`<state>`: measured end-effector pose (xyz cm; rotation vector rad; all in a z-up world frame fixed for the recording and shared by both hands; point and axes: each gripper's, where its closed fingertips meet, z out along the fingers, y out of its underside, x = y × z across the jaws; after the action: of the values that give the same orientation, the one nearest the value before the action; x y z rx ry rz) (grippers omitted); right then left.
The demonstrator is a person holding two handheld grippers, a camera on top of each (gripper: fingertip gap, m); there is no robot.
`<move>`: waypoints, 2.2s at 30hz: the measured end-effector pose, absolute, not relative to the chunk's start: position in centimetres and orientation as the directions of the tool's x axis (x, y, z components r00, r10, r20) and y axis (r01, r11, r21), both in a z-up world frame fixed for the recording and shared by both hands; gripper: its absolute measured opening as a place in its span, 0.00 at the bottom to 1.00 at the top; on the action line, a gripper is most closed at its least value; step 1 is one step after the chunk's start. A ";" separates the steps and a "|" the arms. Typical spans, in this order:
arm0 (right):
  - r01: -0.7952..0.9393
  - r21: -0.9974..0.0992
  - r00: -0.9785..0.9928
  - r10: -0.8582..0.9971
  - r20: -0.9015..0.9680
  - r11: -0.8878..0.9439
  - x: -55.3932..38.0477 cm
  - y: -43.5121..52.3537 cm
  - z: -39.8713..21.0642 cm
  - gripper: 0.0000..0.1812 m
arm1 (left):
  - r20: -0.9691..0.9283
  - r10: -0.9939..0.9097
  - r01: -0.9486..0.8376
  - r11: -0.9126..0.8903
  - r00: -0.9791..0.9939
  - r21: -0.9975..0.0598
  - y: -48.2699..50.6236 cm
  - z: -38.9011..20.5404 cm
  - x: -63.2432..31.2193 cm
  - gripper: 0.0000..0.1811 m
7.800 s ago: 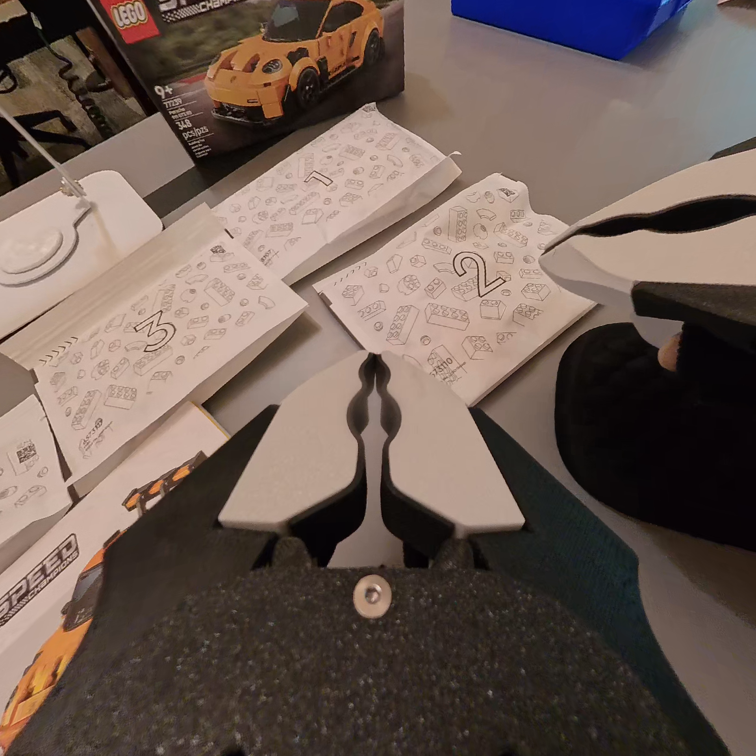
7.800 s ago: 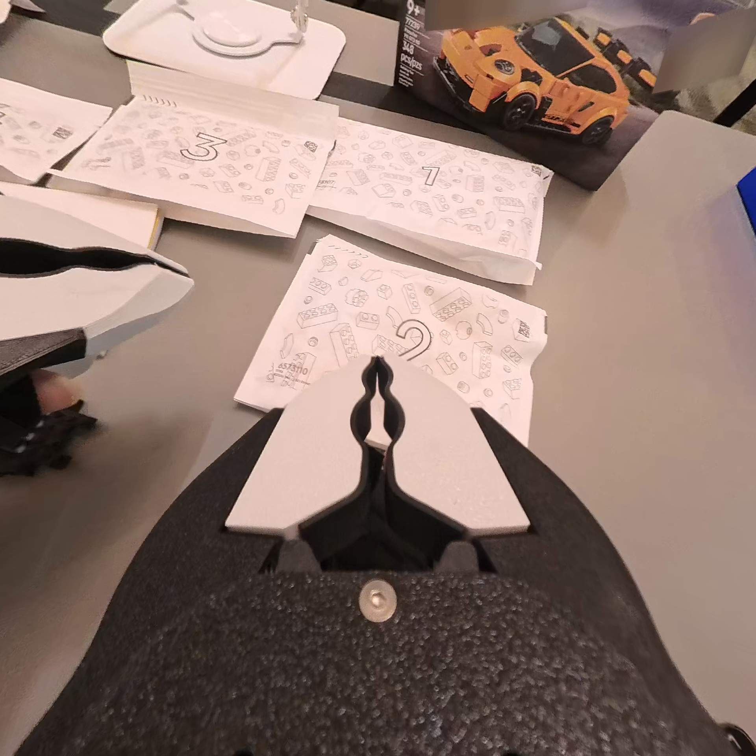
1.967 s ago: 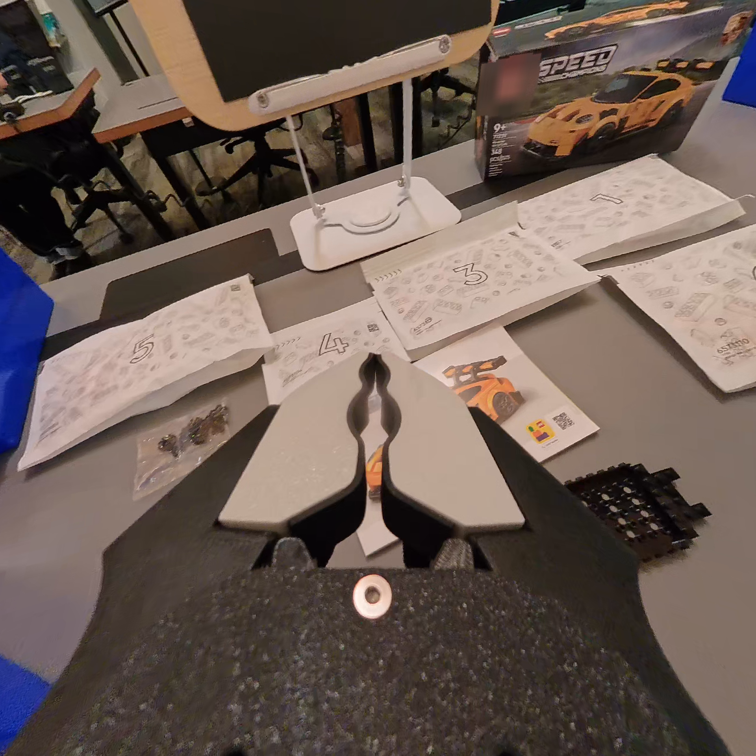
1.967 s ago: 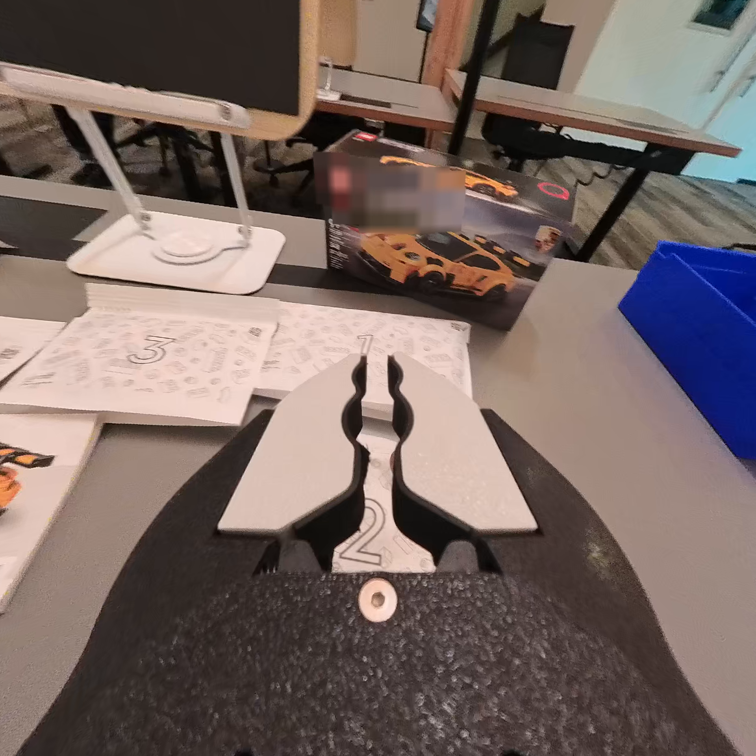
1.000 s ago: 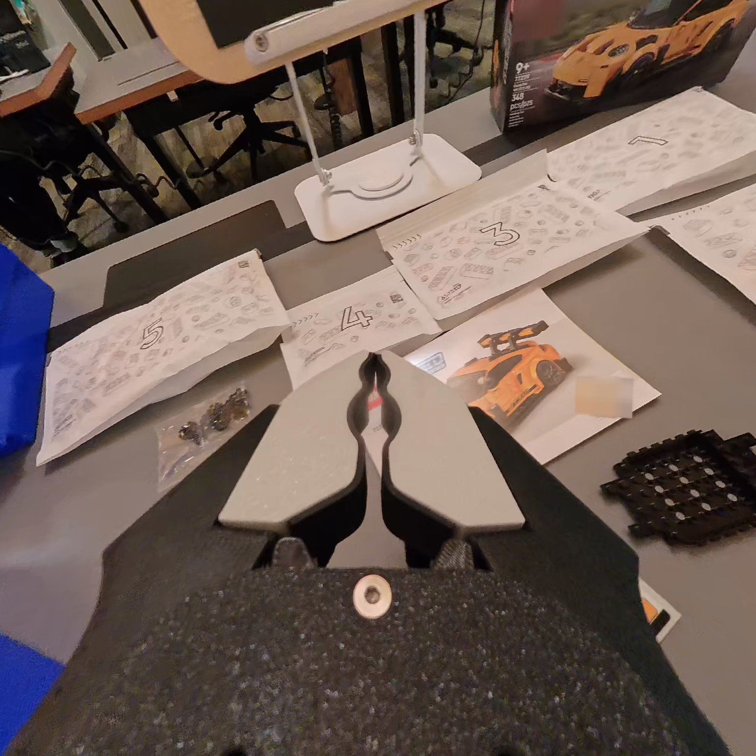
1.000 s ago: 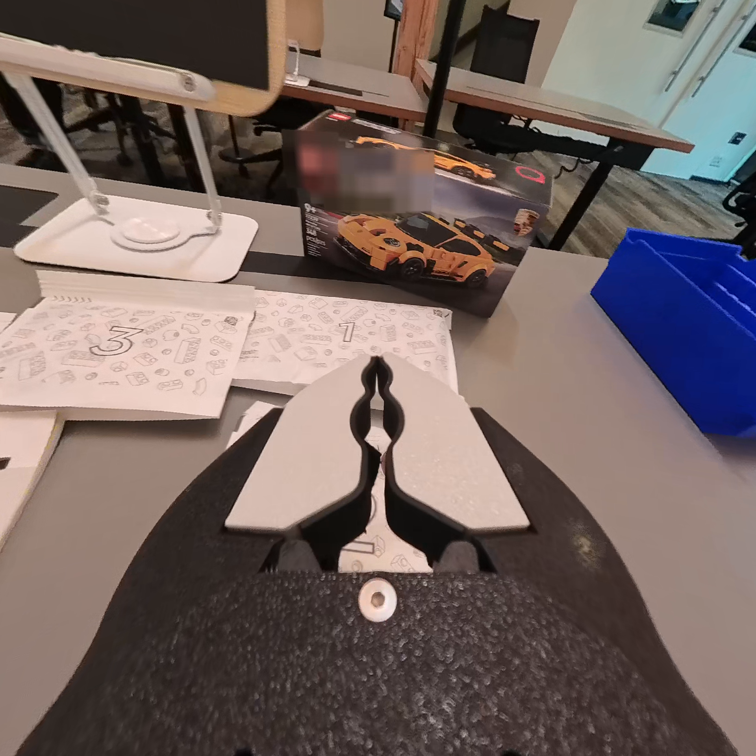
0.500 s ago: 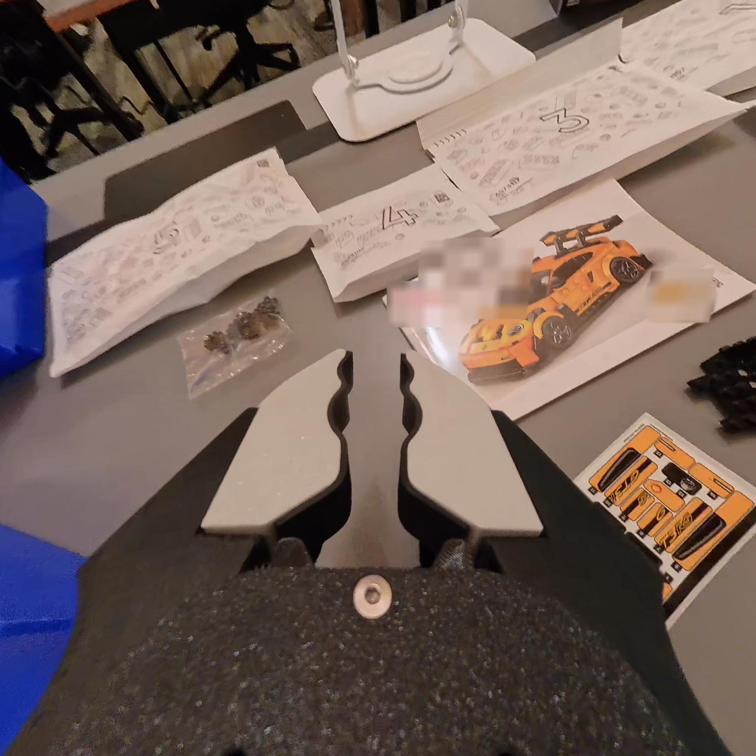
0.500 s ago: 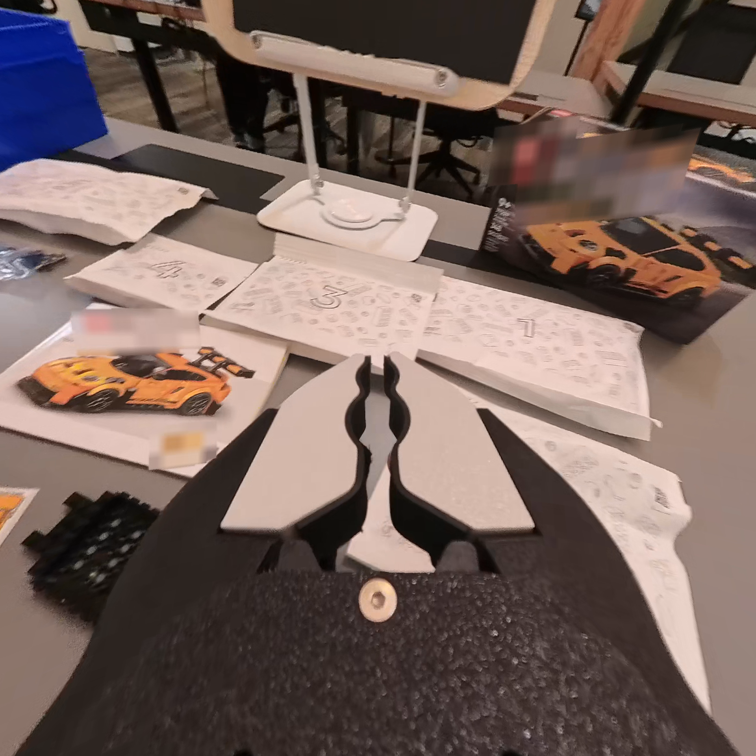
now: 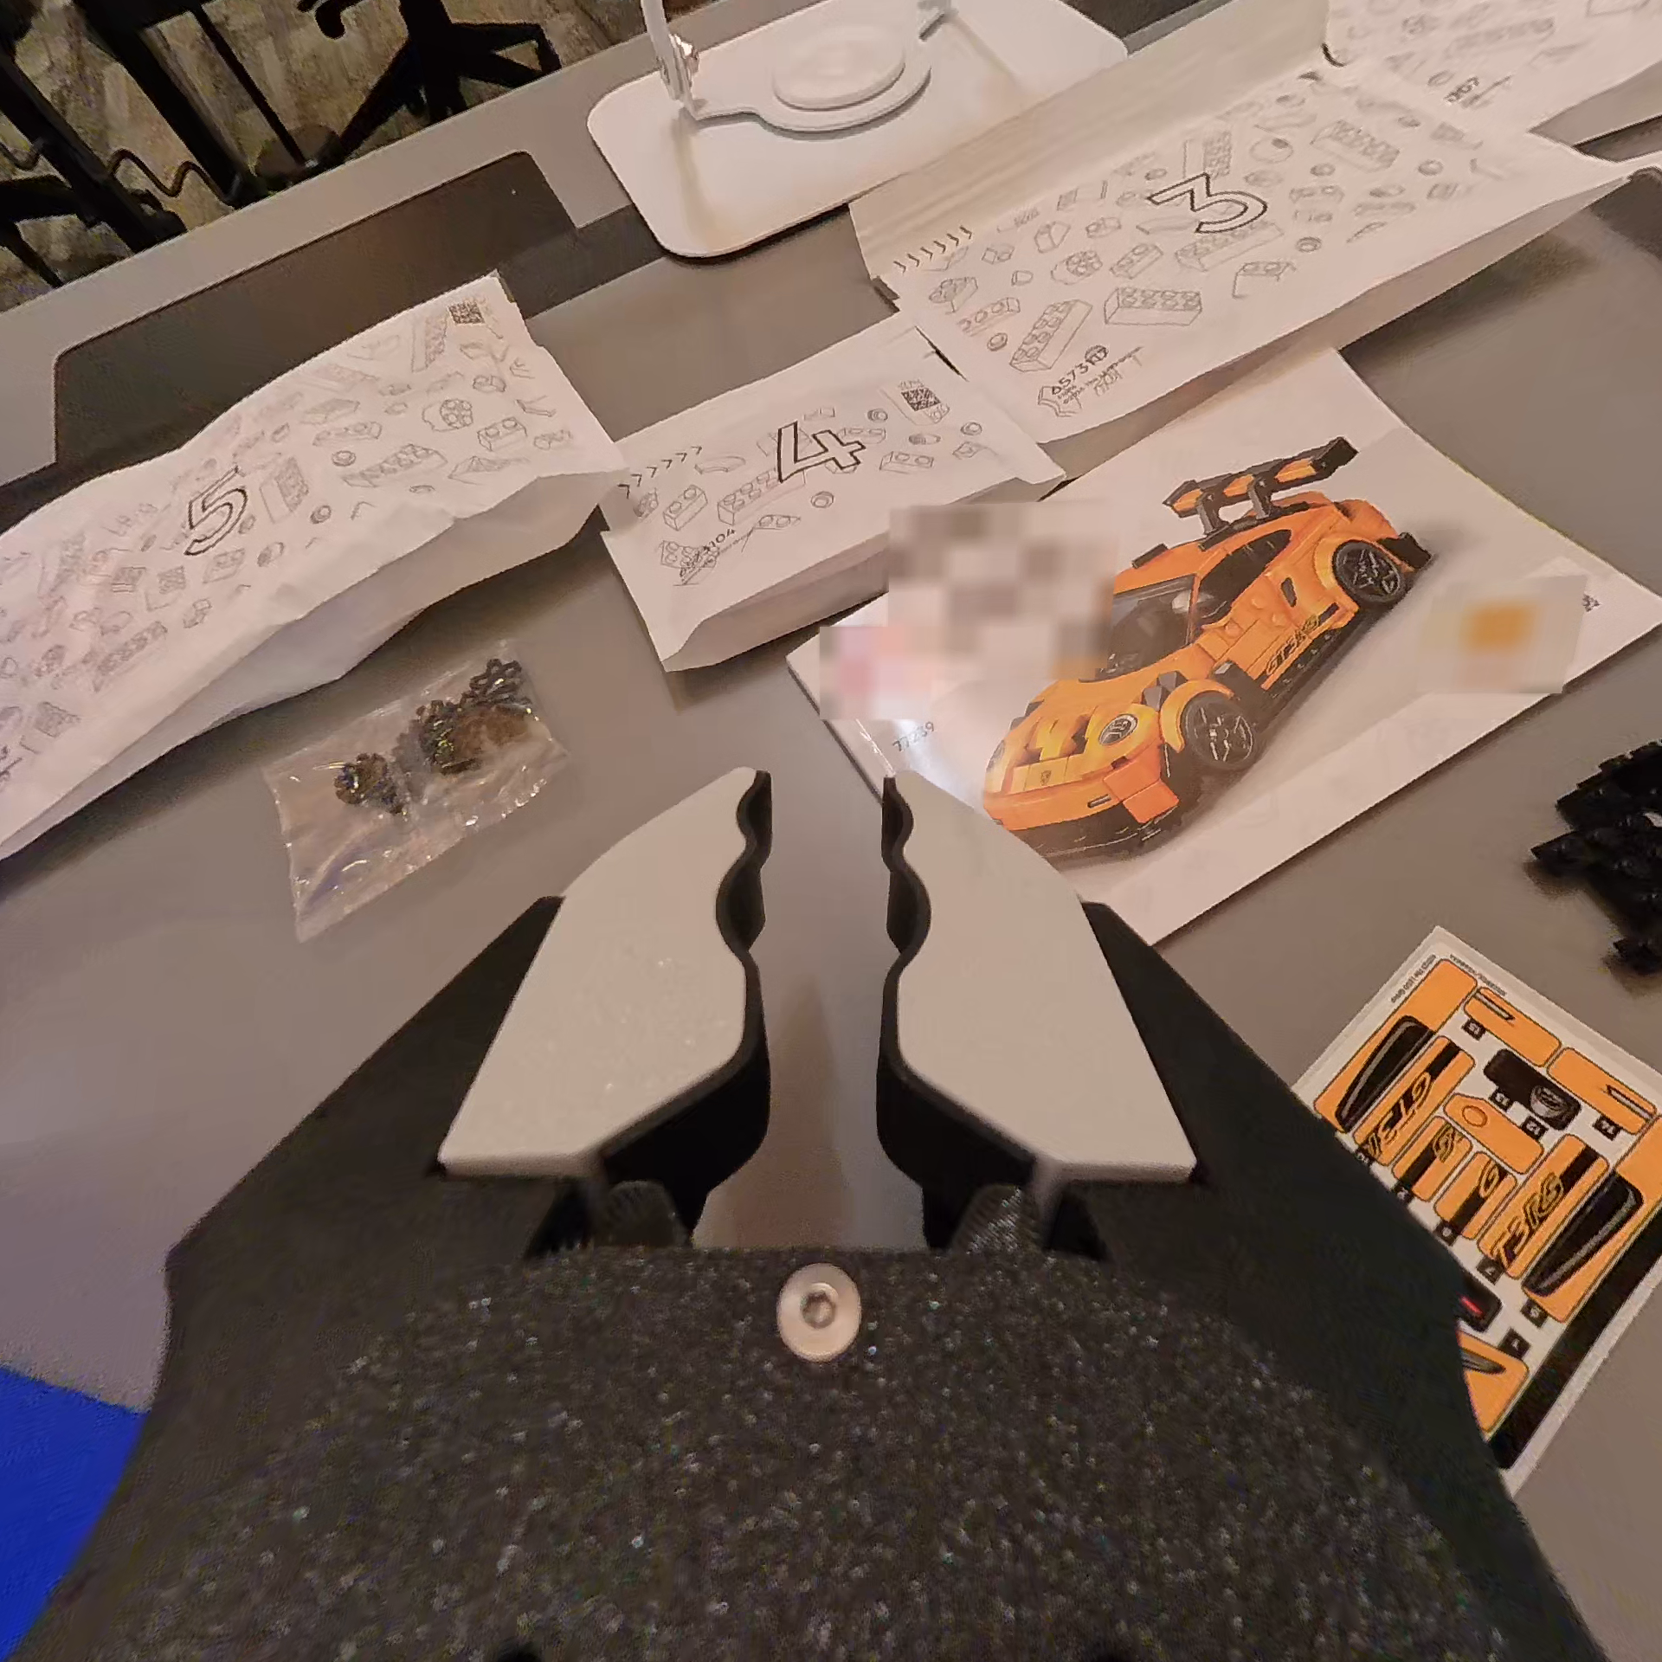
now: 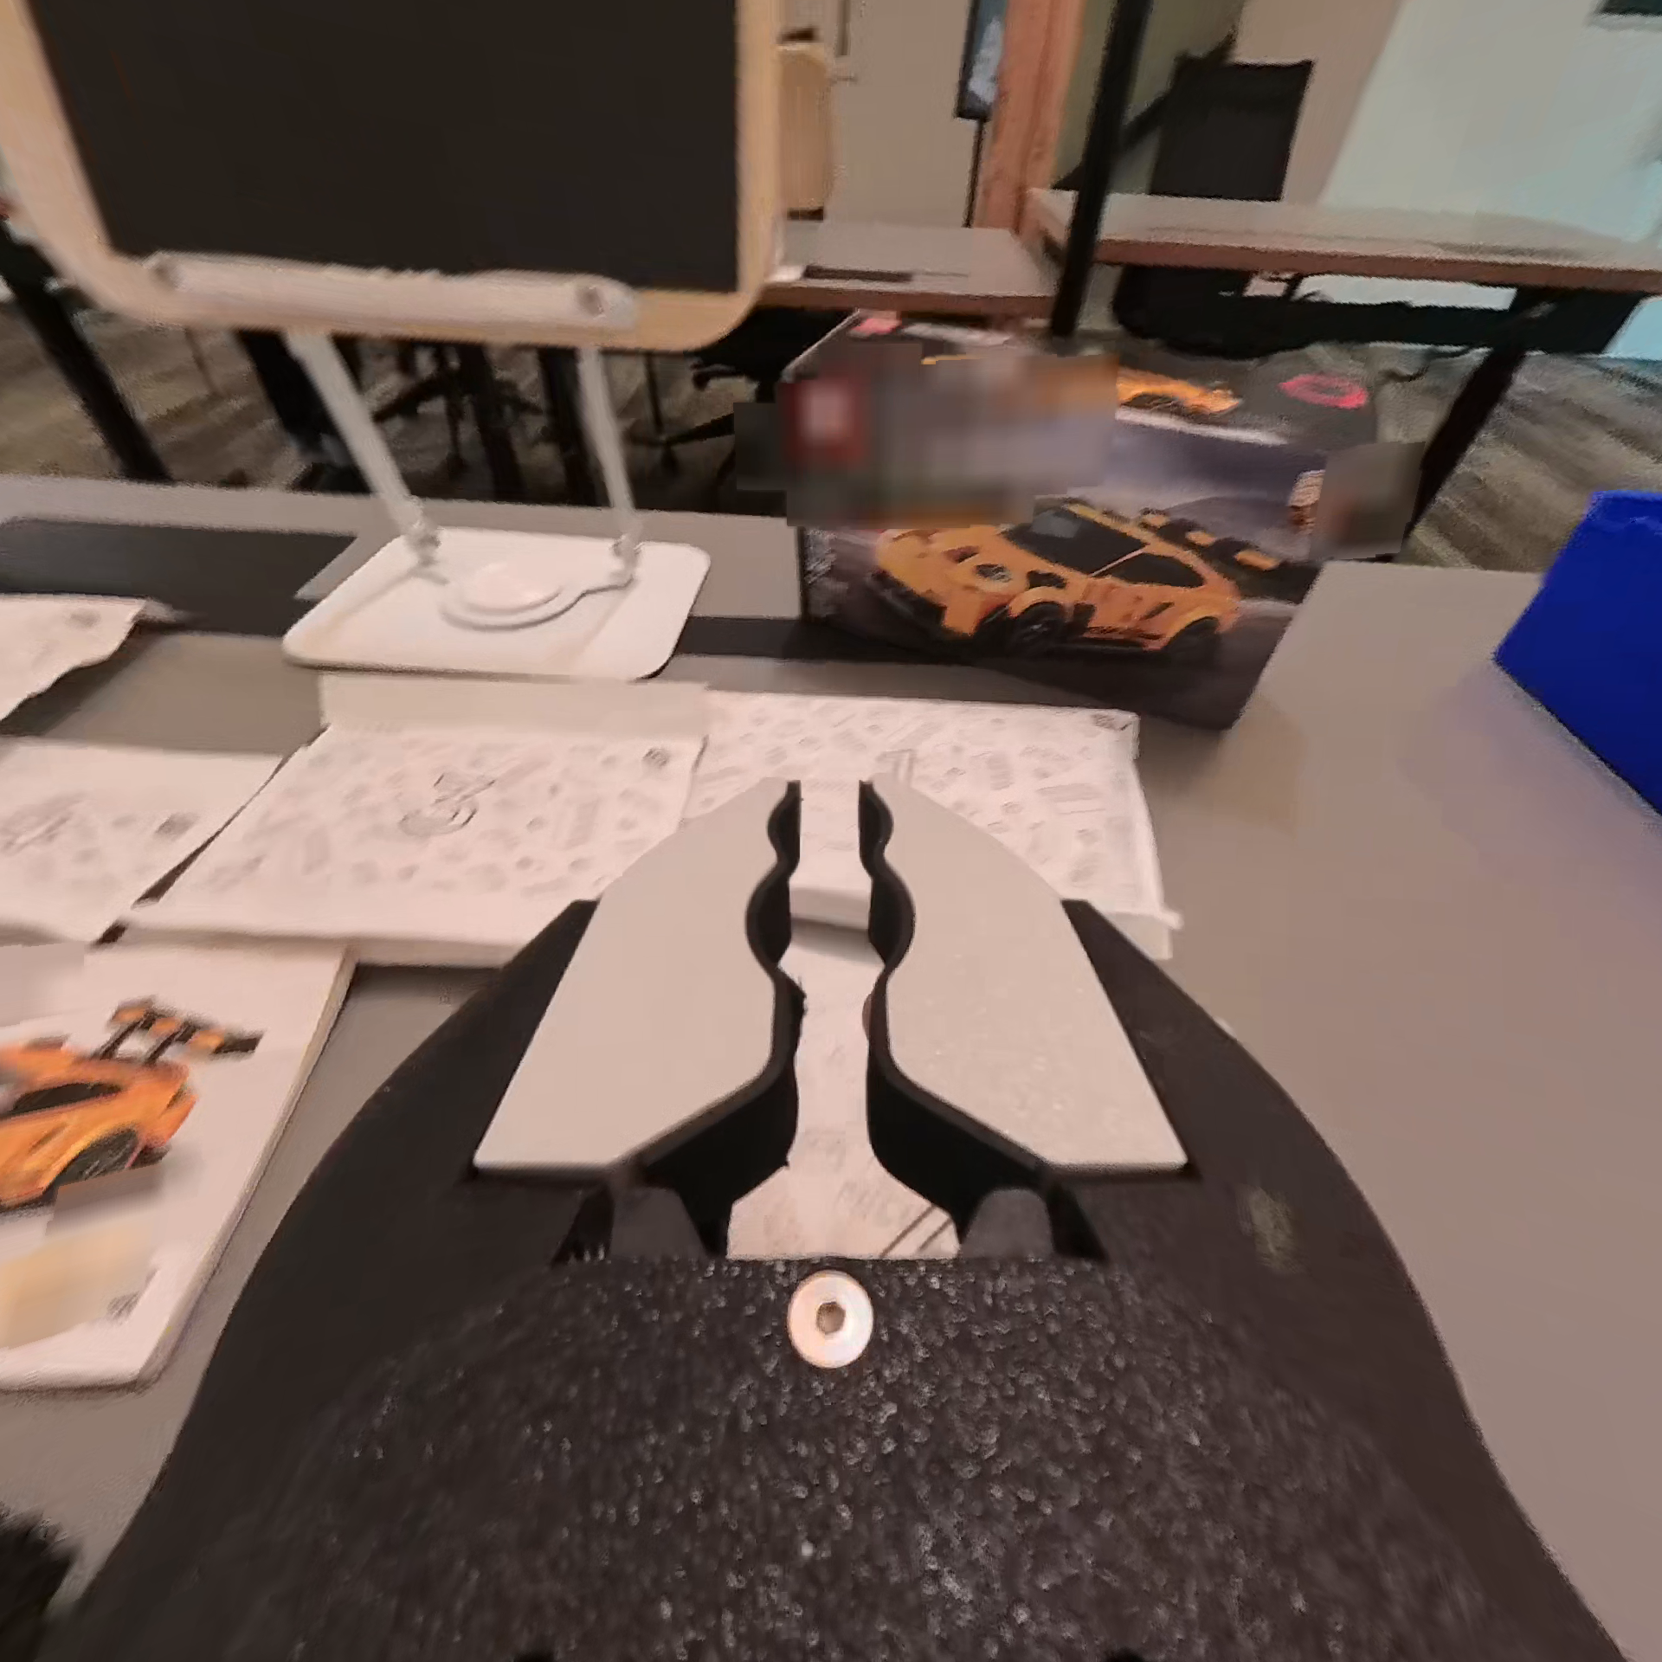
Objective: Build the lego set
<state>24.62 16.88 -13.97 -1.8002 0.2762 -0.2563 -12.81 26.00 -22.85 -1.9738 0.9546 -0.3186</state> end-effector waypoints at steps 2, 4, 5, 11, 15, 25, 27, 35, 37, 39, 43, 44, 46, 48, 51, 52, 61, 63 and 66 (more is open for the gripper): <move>-0.044 -0.974 0.922 -0.384 0.045 -0.220 27.1 17.3 -13.3 0.05 | -0.158 -0.726 -0.509 -0.294 0.670 -0.809 26.0 -22.8 -12.9 0.13; -0.048 -0.977 0.901 -0.431 0.047 -0.207 29.3 18.1 -13.1 0.04 | -0.162 -0.725 -0.508 -0.288 0.669 -0.812 26.0 -22.7 -12.9 0.12; -0.052 -0.976 0.891 -0.451 0.051 -0.214 30.3 18.5 -13.4 0.03 | -0.162 -0.724 -0.506 -0.286 0.670 -0.814 26.1 -22.7 -12.9 0.12; -0.062 -0.968 0.843 -0.531 0.079 -0.242 33.8 20.6 -15.9 0.00 | -0.170 -0.726 -0.501 -0.267 0.666 -0.823 25.8 -22.4 -12.6 0.12; -0.060 -0.967 0.843 -0.531 0.083 -0.248 33.3 20.9 -16.2 0.00 | -0.174 -0.725 -0.498 -0.260 0.667 -0.827 25.7 -22.2 -12.6 0.11; -0.054 -0.970 0.838 -0.539 0.085 -0.237 33.1 20.6 -15.9 0.00 | -0.176 -0.729 -0.499 -0.252 0.661 -0.829 25.5 -22.1 -12.2 0.11; -0.057 -0.970 0.839 -0.538 0.081 -0.236 33.1 20.6 -15.9 0.00 | -0.177 -0.729 -0.499 -0.252 0.661 -0.829 25.5 -22.1 -12.2 0.11; -0.060 -0.973 0.835 -0.546 0.074 -0.223 33.2 20.4 -15.9 0.00 | -0.178 -0.729 -0.500 -0.251 0.661 -0.829 25.5 -22.2 -12.1 0.11; -0.059 -0.973 0.834 -0.547 0.074 -0.221 33.2 20.4 -15.9 0.00 | -0.178 -0.729 -0.500 -0.251 0.661 -0.829 25.5 -22.2 -12.1 0.11; -0.050 -0.976 0.834 -0.547 0.076 -0.212 33.2 20.4 -15.9 0.00 | -0.175 -0.730 -0.499 -0.254 0.660 -0.828 25.5 -22.2 -12.1 0.11; 0.020 -0.991 0.827 -0.555 0.091 -0.132 33.0 20.2 -14.8 0.00 | -0.168 -0.734 -0.499 -0.258 0.658 -0.827 25.4 -22.4 -12.0 0.11; 0.053 -0.994 0.827 -0.554 0.097 -0.096 32.8 20.1 -14.2 0.00 | -0.167 -0.735 -0.499 -0.258 0.657 -0.827 25.3 -22.5 -11.9 0.11; 0.080 -0.993 0.824 -0.555 0.113 -0.084 32.7 20.1 -13.9 0.00 | -0.166 -0.739 -0.501 -0.258 0.653 -0.826 25.2 -22.5 -11.8 0.11; 0.077 -0.994 0.825 -0.554 0.110 -0.084 32.6 20.1 -14.0 0.00 | -0.164 -0.741 -0.501 -0.257 0.651 -0.826 25.2 -22.5 -11.7 0.11; 0.060 -0.994 0.826 -0.554 0.100 -0.089 32.6 20.0 -14.3 0.00 | -0.165 -0.742 -0.503 -0.257 0.650 -0.825 25.1 -22.6 -11.6 0.11; 0.060 -0.994 0.825 -0.556 0.102 -0.093 32.6 20.0 -14.3 0.00 | -0.166 -0.742 -0.504 -0.257 0.649 -0.825 25.1 -22.5 -11.6 0.11; 0.046 -0.993 0.824 -0.558 0.097 -0.105 32.8 19.9 -14.6 0.00 | -0.168 -0.742 -0.506 -0.256 0.649 -0.824 25.0 -22.5 -11.6 0.11; 0.039 -0.993 0.824 -0.558 0.095 -0.112 32.8 19.9 -14.7 0.00 | -0.168 -0.743 -0.507 -0.256 0.648 -0.823 25.0 -22.6 -11.6 0.11; 0.027 -0.991 0.825 -0.557 0.097 -0.132 32.7 19.6 -14.9 0.00 | -0.169 -0.742 -0.508 -0.256 0.649 -0.822 25.0 -22.5 -11.7 0.10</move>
<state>32.71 19.64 -14.90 -1.6379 0.4234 -0.5290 -11.66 25.01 -22.51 -1.9250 0.9829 -0.3127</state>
